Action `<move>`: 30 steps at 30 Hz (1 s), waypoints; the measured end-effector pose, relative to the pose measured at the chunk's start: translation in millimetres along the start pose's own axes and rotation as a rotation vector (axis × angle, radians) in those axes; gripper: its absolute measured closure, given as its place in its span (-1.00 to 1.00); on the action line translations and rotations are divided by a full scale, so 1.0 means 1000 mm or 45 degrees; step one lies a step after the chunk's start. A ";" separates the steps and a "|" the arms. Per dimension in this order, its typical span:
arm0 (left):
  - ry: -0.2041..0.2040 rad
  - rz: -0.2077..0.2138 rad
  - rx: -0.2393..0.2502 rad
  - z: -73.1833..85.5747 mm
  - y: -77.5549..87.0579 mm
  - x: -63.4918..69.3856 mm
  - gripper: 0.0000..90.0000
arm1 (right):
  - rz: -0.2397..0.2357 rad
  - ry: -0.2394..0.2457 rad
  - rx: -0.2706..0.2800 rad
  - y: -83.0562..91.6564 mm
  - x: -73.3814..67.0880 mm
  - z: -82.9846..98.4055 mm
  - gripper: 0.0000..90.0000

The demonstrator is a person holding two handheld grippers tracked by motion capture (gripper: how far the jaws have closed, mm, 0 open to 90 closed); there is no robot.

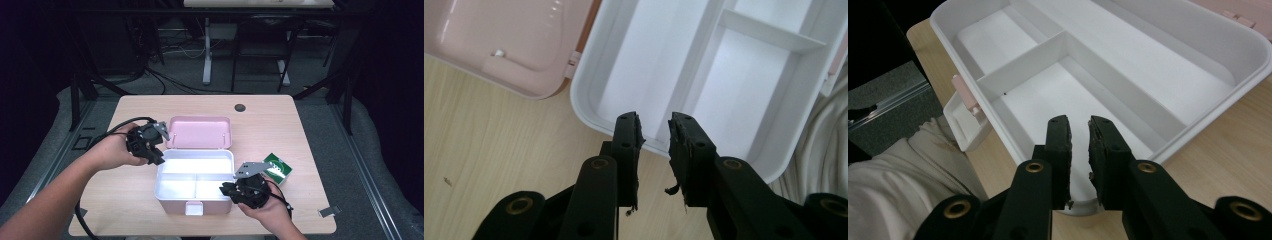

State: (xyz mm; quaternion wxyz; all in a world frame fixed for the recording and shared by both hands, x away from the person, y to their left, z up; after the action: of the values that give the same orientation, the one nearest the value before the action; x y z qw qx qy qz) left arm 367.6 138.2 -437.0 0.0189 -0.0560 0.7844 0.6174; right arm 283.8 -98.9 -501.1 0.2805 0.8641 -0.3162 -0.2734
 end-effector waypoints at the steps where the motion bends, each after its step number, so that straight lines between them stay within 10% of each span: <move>1: -0.024 0.002 -0.013 -0.002 -0.002 0.002 0.63 | -0.003 -0.002 -0.003 0.001 0.000 0.000 0.72; 30: -0.347 0.050 -0.200 -0.064 -0.049 0.024 0.66 | 0.017 -0.110 0.100 0.032 0.027 -0.001 0.51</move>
State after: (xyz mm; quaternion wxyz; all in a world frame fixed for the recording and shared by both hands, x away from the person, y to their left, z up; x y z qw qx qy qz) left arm 352.1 63.4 -472.0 0.1088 0.0424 0.7248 0.6790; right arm 288.9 -138.2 -487.4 0.2343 0.8596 -0.3443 -0.2959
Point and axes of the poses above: each handheld gripper's, and its own axes: y roughly backward along the jaws, z roughly out of its underside, x roughly to its right, the point moved 6 cm from there along -y, roughly forward along the jaws, and after that the axes turned 13 degrees about -y, right-handed, at the moved point
